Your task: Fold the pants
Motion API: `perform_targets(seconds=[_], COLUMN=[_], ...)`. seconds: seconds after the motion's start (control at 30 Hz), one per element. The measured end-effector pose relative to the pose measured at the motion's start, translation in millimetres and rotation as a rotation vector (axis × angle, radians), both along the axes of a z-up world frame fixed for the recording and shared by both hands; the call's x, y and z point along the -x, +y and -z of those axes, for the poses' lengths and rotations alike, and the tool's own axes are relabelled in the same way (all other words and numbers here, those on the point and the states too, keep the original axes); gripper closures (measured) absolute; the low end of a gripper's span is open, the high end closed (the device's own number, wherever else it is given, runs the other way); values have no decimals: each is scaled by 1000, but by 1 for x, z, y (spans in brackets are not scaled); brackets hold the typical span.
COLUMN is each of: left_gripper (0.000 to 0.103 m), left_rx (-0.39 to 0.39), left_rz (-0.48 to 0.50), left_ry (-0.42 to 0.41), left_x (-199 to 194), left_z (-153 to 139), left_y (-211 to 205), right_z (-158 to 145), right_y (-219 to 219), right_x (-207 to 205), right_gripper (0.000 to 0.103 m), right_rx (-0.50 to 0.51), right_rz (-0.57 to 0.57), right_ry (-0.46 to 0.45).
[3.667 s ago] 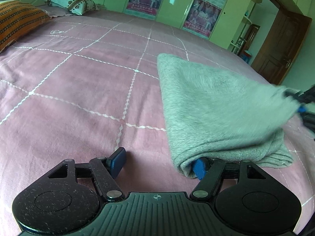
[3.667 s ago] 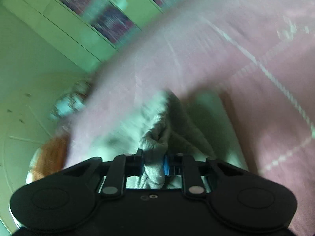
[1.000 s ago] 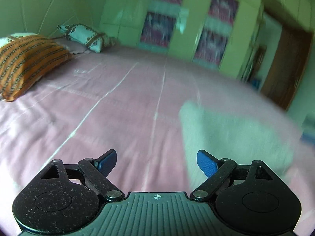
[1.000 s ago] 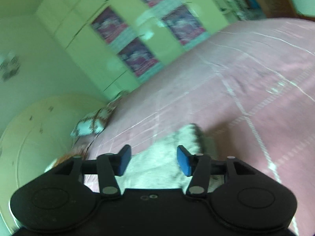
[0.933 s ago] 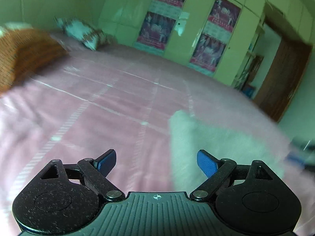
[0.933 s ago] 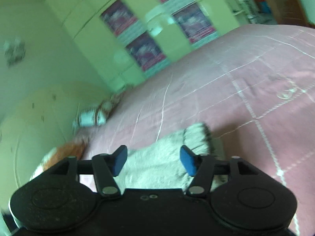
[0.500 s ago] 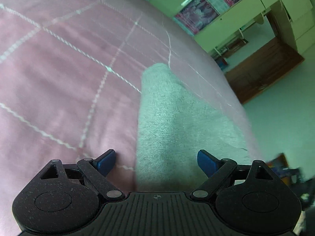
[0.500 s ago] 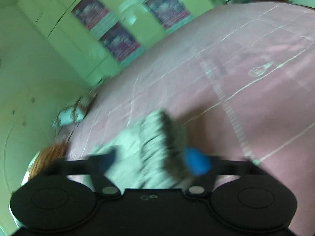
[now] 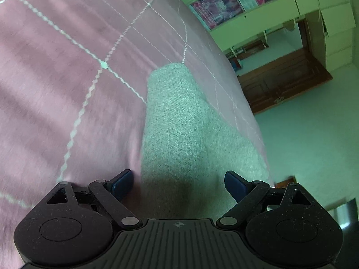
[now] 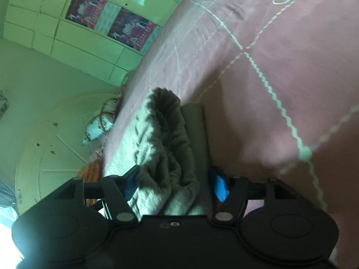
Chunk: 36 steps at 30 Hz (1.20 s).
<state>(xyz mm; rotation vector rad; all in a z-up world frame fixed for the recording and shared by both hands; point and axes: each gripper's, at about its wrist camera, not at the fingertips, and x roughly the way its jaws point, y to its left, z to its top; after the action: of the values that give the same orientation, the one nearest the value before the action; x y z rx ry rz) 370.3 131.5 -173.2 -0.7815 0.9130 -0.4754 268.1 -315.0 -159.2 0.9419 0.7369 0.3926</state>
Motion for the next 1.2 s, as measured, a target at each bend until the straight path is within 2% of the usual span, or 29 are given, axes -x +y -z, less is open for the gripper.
perform_targets(seconds=[0.07, 0.13, 0.2, 0.23, 0.27, 0.33, 0.37, 0.43, 0.5, 0.63, 0.73, 0.83, 0.87, 0.9, 0.93, 0.97, 1.0, 1.03, 1.07, 1.13, 1.17, 1.2], left_gripper=[15, 21, 41, 46, 53, 63, 74, 77, 77, 77, 77, 77, 70, 48, 38, 35, 35, 35, 34, 33, 27, 16], left_rx=[-41, -91, -133, -136, -141, -126, -93, -30, -19, -30, -34, -68, -110, -185, -284, -391, -436, -456, -499, -580, -616, -642], left_rz=[25, 38, 30, 29, 32, 29, 12, -8, -2, -20, -48, -71, -85, -124, -188, -235, -223, -203, -185, -157, -153, -165], left_ry=[-15, -21, -15, -10, -10, -14, -19, -63, -108, -160, -198, -238, -241, -225, -200, -178, -182, -215, -252, -266, -255, -248], left_x=[-6, -10, -13, -15, -15, -9, -6, 3, 3, -24, -60, -108, -126, -143, -148, -150, -149, -142, -135, -131, -131, -131], left_z=[-3, -7, -9, -9, -10, -10, -12, -22, -34, -57, -73, -80, -78, -73, -71, -67, -64, -63, -62, -56, -49, -44], left_y=[-7, -14, -16, -16, -16, -10, -6, 0, 4, 19, 36, 40, 37, 31, 30, 25, 20, 13, 6, -7, -12, -14], right_z=[3, 1, 0, -1, -4, -17, -23, -38, -57, -84, -97, -104, -102, -95, -83, -70, -59, -57, -59, -63, -60, -56], right_y=[0, 1, 2, 5, 8, 13, 15, 17, 22, 32, 45, 56, 59, 61, 62, 62, 62, 63, 65, 74, 78, 84], right_x=[-5, -14, -27, -33, -37, -38, -37, -33, -35, -70, -120, -173, -190, -207, -221, -231, -236, -234, -227, -219, -221, -225], right_gripper=[39, 42, 46, 55, 61, 69, 70, 73, 74, 74, 74, 74, 74, 67, 55, 51, 66, 77, 74, 68, 65, 64], right_rx=[2, 7, 14, 22, 34, 82, 94, 122, 138, 140, 146, 130, 136, 172, 239, 301, 330, 313, 314, 328, 328, 371], right_rz=[3, -6, -37, -54, -74, -100, -103, -112, -136, -158, -174, -137, -114, -83, -35, 21, 34, 12, 4, -29, -42, -44], right_ry=[6, 15, 36, 49, 55, 29, 17, -17, -63, -125, -163, -192, -200, -208, -174, -80, -14, -45, -99, -175, -174, -164])
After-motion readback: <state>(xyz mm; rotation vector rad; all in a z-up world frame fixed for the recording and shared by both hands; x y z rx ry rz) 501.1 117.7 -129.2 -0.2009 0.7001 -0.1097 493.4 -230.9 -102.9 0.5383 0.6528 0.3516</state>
